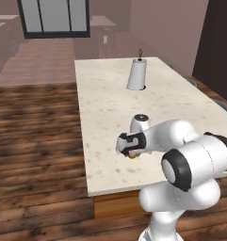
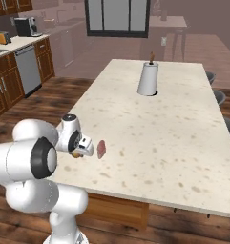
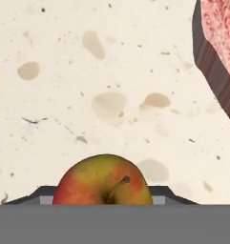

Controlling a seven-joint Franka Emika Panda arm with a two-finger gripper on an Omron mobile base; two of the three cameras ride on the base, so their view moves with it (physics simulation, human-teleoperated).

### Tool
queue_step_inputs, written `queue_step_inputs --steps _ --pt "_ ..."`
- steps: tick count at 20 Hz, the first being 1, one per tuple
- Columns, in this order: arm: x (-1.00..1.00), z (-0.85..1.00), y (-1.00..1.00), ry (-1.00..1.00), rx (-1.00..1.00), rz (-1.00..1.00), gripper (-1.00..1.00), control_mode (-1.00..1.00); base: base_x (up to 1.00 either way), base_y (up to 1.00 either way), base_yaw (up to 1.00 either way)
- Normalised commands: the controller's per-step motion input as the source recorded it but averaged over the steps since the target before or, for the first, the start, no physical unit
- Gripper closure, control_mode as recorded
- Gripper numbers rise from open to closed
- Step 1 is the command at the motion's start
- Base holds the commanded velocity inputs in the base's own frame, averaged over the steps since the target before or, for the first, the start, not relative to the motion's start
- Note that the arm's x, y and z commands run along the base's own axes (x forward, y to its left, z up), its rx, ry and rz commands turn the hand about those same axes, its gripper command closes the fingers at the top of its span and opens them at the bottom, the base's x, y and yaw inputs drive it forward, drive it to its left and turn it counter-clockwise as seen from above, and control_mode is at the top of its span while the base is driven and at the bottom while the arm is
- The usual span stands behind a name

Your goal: Open the fridge, remove the apple, squash, and steak, and place them on any counter.

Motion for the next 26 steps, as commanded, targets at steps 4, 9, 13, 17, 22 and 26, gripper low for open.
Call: queue_step_inputs --steps 4,9,13,17,22,26 --pt "0.01 -0.03 0.00 0.01 0.00 0.00 -1.00 -1.00 0.00 0.00 0.00" --pt "0.01 0.00 -0.03 0.03 0.02 0.00 -1.00 -1.00 0.00 0.00 0.00" --pt "0.00 0.12 -0.07 0.02 0.03 0.00 -1.00 -1.00 0.00 0.00 0.00" --pt "-0.12 0.69 -0.02 0.01 0.11 0.00 -1.00 -1.00 0.00 0.00 0.00" --pt "-0.44 1.00 0.00 0.00 0.06 0.00 -1.00 -1.00 0.00 0.00 0.00" --pt "-0.51 1.00 0.00 0.02 -0.01 0.00 -1.00 -1.00 0.00 0.00 0.00"
